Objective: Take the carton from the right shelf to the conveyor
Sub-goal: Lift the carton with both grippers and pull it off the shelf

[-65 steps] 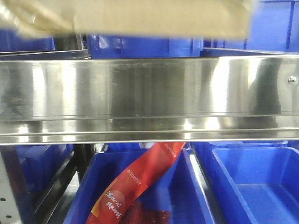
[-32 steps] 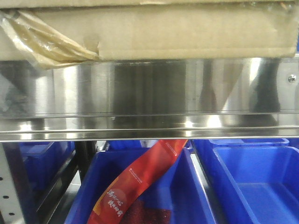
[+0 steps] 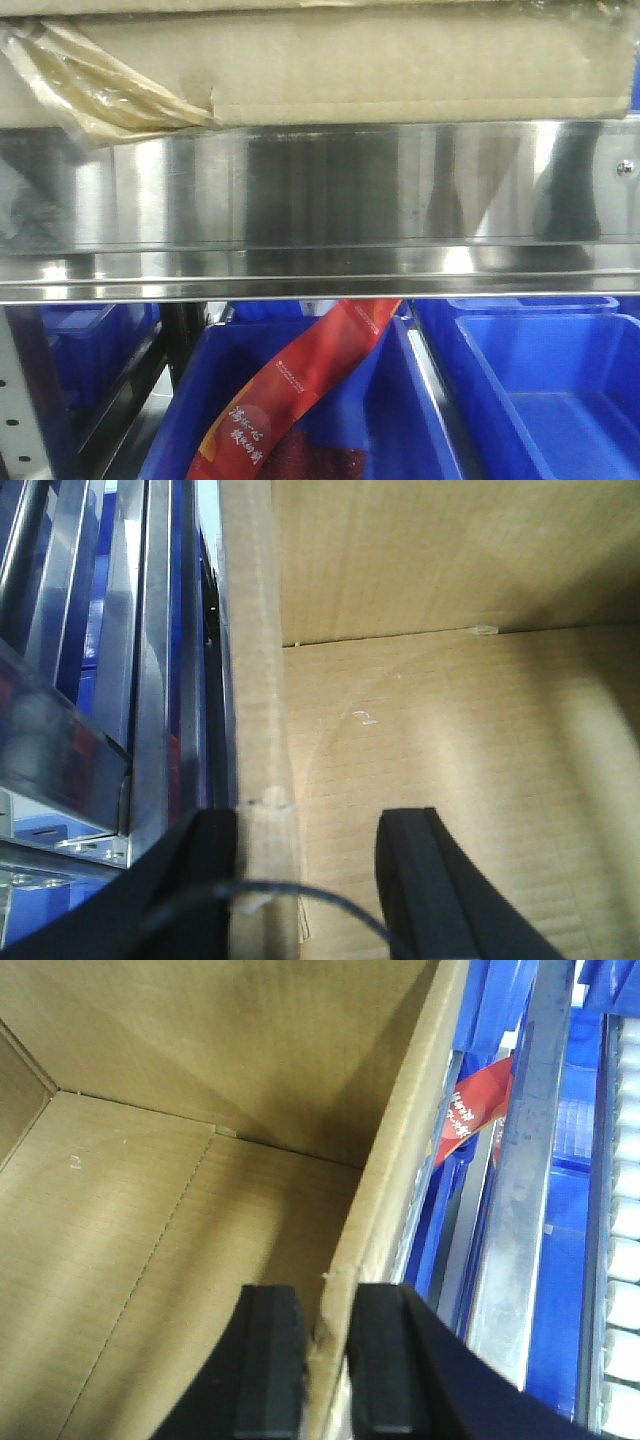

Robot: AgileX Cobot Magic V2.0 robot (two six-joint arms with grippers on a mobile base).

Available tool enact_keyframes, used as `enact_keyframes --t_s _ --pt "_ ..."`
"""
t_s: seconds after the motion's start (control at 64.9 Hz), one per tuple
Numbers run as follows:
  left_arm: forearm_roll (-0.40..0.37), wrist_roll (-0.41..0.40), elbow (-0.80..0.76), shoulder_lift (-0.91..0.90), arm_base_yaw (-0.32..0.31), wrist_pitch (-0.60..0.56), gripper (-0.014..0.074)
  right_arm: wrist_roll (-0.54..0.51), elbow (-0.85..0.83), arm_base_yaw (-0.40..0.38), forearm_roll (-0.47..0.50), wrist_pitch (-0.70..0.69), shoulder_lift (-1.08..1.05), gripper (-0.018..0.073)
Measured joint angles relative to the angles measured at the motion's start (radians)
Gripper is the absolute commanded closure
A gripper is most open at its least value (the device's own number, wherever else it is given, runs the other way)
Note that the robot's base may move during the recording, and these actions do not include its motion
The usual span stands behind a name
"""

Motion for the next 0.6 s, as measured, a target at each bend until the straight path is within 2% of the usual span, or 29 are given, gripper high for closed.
enact_keyframes --t_s 0.601 --pt "0.007 0.0 0.002 0.0 0.0 -0.084 0.0613 -0.002 0.0 0.0 -0.015 -0.01 0.0 0.0627"
